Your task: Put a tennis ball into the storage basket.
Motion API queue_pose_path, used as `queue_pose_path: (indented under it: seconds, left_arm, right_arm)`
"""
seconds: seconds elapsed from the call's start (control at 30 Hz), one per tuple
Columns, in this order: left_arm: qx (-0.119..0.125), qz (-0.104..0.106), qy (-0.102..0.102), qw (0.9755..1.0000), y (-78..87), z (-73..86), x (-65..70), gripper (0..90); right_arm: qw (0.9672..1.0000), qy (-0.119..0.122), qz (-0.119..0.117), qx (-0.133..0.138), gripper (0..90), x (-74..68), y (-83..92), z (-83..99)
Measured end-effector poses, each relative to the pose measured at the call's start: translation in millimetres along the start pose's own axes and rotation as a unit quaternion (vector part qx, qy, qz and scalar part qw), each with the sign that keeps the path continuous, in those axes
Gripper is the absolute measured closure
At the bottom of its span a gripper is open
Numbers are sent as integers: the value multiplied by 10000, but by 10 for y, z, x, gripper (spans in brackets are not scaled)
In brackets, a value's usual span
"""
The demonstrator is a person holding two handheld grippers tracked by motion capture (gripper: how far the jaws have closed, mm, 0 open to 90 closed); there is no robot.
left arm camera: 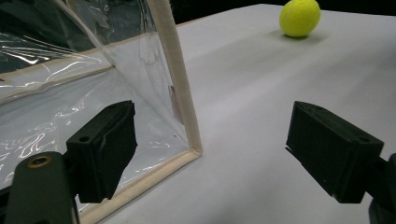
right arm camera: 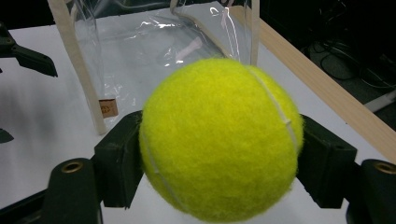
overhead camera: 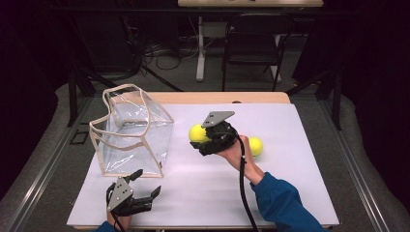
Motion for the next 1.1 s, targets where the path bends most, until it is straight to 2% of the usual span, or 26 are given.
queue_pose_path:
  seconds: [0.5, 0.63, 1.1]
  left_arm:
    - [20, 16, 0, 10000, 3, -5, 5, 161]
    - [20, 8, -9, 10000, 4, -5, 1, 161]
    - [15, 3, -7, 10000, 4, -4, -1, 161]
  right_arm:
    - [9999, 124, 8, 44, 256, -1, -43, -236]
    - [9999, 123, -74, 73, 258, -22, -54, -286]
    - [9998, 147, -139, 65, 258, -29, -97, -424]
Point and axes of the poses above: each handheld gripper's, and its own axes: y roughly backward along the jaws, z roughly out of its underside, x roughly to its right, the point moved 8 cm from there along -y, roughly forward along the jaws, and after that the axes turned 13 degrees about -y, right-handed, at the moved point
